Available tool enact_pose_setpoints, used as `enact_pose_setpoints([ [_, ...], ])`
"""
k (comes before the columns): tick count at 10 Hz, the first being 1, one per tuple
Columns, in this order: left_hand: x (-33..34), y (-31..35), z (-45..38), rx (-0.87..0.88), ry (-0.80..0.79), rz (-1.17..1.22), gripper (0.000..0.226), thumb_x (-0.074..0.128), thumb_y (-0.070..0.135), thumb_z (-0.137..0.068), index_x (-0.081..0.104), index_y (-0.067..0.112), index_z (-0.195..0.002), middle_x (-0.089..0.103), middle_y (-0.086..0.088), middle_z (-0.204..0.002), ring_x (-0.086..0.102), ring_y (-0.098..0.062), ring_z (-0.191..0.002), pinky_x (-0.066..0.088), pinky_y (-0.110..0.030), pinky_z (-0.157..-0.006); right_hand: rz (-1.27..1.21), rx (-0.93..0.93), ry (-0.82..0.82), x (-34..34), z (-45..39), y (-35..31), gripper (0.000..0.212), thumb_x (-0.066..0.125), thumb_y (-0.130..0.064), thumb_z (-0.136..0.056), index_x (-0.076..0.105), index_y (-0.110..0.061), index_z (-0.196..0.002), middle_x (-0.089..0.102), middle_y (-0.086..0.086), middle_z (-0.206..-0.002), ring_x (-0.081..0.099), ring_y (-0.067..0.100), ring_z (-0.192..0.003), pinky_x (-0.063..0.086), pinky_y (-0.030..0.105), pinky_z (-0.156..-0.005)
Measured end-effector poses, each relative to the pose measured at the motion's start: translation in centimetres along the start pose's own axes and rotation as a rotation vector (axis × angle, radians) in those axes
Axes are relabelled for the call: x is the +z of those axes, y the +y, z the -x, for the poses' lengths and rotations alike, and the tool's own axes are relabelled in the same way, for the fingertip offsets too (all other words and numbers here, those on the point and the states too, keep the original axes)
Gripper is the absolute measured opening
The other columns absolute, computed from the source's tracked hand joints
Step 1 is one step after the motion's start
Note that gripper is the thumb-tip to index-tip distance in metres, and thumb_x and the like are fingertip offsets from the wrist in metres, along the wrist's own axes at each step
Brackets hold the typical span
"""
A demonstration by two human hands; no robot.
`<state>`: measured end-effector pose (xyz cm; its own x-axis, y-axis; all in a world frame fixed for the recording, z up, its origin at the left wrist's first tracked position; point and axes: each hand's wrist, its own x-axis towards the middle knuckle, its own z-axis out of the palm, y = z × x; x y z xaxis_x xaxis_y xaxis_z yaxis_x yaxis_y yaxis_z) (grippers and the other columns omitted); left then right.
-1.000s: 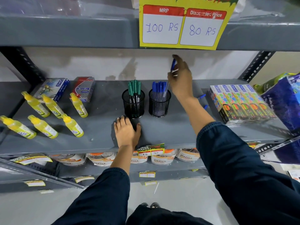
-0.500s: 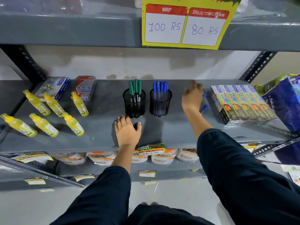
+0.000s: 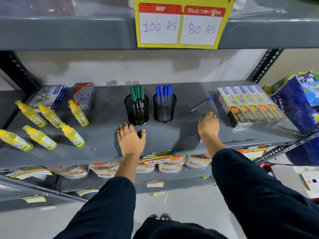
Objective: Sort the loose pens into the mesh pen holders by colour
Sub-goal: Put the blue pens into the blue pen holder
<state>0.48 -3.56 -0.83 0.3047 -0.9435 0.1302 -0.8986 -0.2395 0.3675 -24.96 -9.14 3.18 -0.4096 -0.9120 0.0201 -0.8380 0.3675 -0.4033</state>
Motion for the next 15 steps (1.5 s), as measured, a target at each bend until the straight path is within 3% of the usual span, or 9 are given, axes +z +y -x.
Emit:
enact_pose_setpoints([
  [2,0.0,0.0,0.0,-0.005,-0.001,0.008,0.059,0.047,0.039,-0.089,0.041,-0.002,-0.130,0.044,-0.021,-0.140,0.033,-0.036,-0.134,0.021,-0.048,-0.115,-0.148,-0.004,-0.024,-2.0,-0.8,-2.1,0.045,0.052,-0.003,-0.087,0.037,0.000,-0.130,0.061,0.026,-0.113,0.060,0.041,-0.102,0.050,0.040,-0.076],
  [5,0.0,0.0,-0.1,-0.009,-0.024,0.028,0.059,0.045,0.040,-0.090,0.038,0.000,-0.133,0.040,-0.020,-0.143,0.029,-0.036,-0.136,0.017,-0.047,-0.116,-0.745,-0.495,0.236,-7.3,-1.1,-12.1,0.049,0.053,0.004,-0.086,0.044,-0.009,-0.132,0.061,0.021,-0.108,0.058,0.022,-0.072,0.055,0.038,-0.072],
  [7,0.0,-0.1,-0.2,-0.009,-0.021,0.033,0.060,0.044,0.042,-0.090,0.038,0.002,-0.133,0.040,-0.018,-0.144,0.028,-0.034,-0.136,0.017,-0.046,-0.116,-0.489,-0.589,0.131,-4.0,-0.5,-12.6,0.046,0.052,-0.003,-0.091,0.041,-0.009,-0.135,0.059,0.019,-0.113,0.063,0.032,-0.087,0.051,0.032,-0.074],
  [9,0.2,-0.1,-0.2,-0.020,-0.012,0.002,0.060,0.045,0.042,-0.089,0.040,0.000,-0.132,0.043,-0.019,-0.142,0.031,-0.034,-0.135,0.019,-0.046,-0.115,-0.480,-0.423,0.153,-2.4,-2.0,-10.1,0.041,0.045,-0.014,-0.096,0.039,-0.012,-0.136,0.048,0.020,-0.127,0.061,0.038,-0.095,0.050,0.042,-0.084],
  [10,0.4,-0.1,-0.2,-0.015,-0.003,-0.005,0.060,0.045,0.043,-0.089,0.041,0.000,-0.131,0.044,-0.020,-0.141,0.033,-0.035,-0.134,0.020,-0.047,-0.115,-0.296,-0.333,0.069,-1.1,-2.9,-7.7,0.043,0.040,-0.006,-0.095,0.034,-0.007,-0.138,0.041,0.021,-0.138,0.049,0.040,-0.116,0.045,0.043,-0.094],
  [11,0.4,-0.2,-0.2,-0.019,-0.005,0.001,0.060,0.045,0.043,-0.089,0.041,0.000,-0.132,0.044,-0.019,-0.141,0.032,-0.035,-0.135,0.020,-0.047,-0.115,0.055,-0.275,-0.256,0.7,-2.8,-5.1,0.057,0.040,-0.004,-0.094,0.017,-0.010,-0.146,0.009,0.016,-0.157,0.010,0.036,-0.143,0.022,0.043,-0.117],
  [12,0.4,-0.2,-0.2,-0.015,0.001,0.001,0.060,0.046,0.042,-0.089,0.041,0.000,-0.131,0.044,-0.019,-0.141,0.032,-0.035,-0.135,0.020,-0.047,-0.115,0.211,-0.286,-0.400,1.8,-2.1,-3.3,0.048,0.034,-0.016,-0.098,0.023,-0.007,-0.144,0.004,0.016,-0.158,0.003,0.033,-0.145,0.012,0.043,-0.119],
  [14,0.3,-0.1,-0.1,-0.011,0.003,-0.005,0.059,0.048,0.041,-0.088,0.043,-0.001,-0.129,0.046,-0.020,-0.139,0.034,-0.036,-0.133,0.022,-0.048,-0.114,0.092,-0.366,0.085,1.9,0.9,-2.0,0.030,0.038,-0.021,-0.097,0.061,-0.002,-0.100,0.069,0.023,-0.096,0.062,0.038,-0.091,0.046,0.039,-0.080],
  [15,0.2,-0.1,-0.1,-0.010,0.004,-0.007,0.059,0.047,0.042,-0.089,0.043,-0.001,-0.130,0.046,-0.020,-0.139,0.035,-0.036,-0.133,0.023,-0.048,-0.114,0.027,-0.346,0.108,1.8,1.5,-1.8,0.026,0.040,-0.020,-0.097,0.059,-0.003,-0.101,0.067,0.021,-0.097,0.061,0.038,-0.087,0.050,0.040,-0.067],
])
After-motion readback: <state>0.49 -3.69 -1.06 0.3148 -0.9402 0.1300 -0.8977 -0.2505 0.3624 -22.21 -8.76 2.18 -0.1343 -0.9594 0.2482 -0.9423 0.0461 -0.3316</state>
